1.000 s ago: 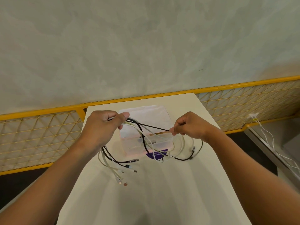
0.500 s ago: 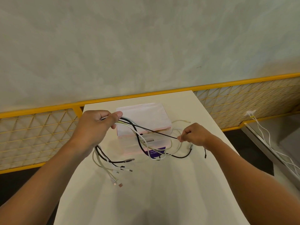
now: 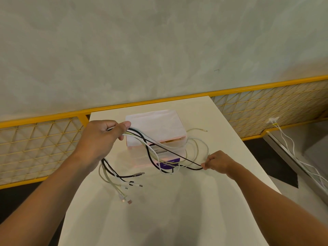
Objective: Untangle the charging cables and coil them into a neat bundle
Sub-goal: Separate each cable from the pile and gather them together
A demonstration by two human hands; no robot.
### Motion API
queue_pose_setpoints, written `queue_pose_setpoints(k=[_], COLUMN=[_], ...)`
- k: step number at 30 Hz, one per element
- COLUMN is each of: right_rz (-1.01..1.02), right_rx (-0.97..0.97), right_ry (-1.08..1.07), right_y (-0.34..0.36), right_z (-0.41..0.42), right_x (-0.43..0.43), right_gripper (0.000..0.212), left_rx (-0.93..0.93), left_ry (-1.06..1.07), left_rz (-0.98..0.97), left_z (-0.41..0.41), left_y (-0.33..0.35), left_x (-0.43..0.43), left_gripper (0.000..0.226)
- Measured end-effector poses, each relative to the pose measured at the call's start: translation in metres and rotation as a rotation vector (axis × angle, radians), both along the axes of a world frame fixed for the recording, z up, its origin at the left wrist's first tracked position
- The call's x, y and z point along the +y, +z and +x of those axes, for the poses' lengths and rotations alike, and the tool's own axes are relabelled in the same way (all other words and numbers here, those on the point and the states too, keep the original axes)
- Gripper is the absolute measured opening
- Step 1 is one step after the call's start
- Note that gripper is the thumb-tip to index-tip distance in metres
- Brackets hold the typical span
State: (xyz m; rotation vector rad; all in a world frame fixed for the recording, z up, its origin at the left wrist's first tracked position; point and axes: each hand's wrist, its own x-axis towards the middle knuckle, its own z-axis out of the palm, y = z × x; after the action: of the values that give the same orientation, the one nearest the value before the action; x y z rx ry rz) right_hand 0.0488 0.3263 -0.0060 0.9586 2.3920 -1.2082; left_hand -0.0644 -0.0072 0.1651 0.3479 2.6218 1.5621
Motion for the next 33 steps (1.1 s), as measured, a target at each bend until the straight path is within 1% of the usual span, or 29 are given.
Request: queue_pose_setpoints(k=[3,6,8,9,11,15,17,20,23,26,29,33], right_rz=[-0.015,-0.049,-0.093,-0.109,-0.120,-0.185,-0.237,-0.283,-0.332,-0.375,-0.410,-0.400], right_rx=[-0.031,-0.211,-0.312,-0.319,-0.243,0.078,0.236,0.390,0.494,0.555,0.577,0.594], right_ry=[0.029,0.229,0.365,0.398,0.410,0.333,0.362,0.425,0.446,0.478,0.496,0.478], right_y=[-0.005,-0.001,0.004,0.007,0.019,0.055,0.078,0.112,0.135,0.146,0.151,0.155], right_z=[0.002,0.006,0.007,0.005,-0.002,-0.023,-0.031,-0.041,-0.046,-0.047,-0.048,-0.048], right_x=[-0.001,-0.009,-0.015,-0.018,-0.026,-0.050,-0.065,-0.087,-0.102,-0.106,-0.108,-0.107], right_gripper=[0.026,0.017,0.021,0.022,0.019,0.016,0.013,0.010,0.016,0.021,0.017,0.007], left_rx=[-0.015,-0.041,-0.050,-0.049,-0.047,-0.052,-0.045,-0.036,-0.025,-0.023,-0.030,-0.033], left_ry=[-0.015,-0.093,-0.141,-0.162,-0.194,-0.223,-0.221,-0.216,-0.212,-0.208,-0.210,-0.245], left_rz=[0.003,-0.007,-0.028,-0.036,-0.042,-0.054,-0.057,-0.063,-0.078,-0.091,-0.090,-0.104], left_z=[0.001,0.002,0.003,0.004,0.008,0.013,0.015,0.017,0.020,0.019,0.018,0.020], left_y=[0.000,0.004,0.010,0.012,0.015,0.015,0.015,0.017,0.019,0.020,0.018,0.020], left_x=[0.000,-0.004,-0.005,-0.005,-0.002,0.007,0.011,0.015,0.017,0.017,0.016,0.016], left_gripper=[0.046,0.047,0.046,0.044,0.042,0.043,0.042,0.042,0.042,0.042,0.043,0.043])
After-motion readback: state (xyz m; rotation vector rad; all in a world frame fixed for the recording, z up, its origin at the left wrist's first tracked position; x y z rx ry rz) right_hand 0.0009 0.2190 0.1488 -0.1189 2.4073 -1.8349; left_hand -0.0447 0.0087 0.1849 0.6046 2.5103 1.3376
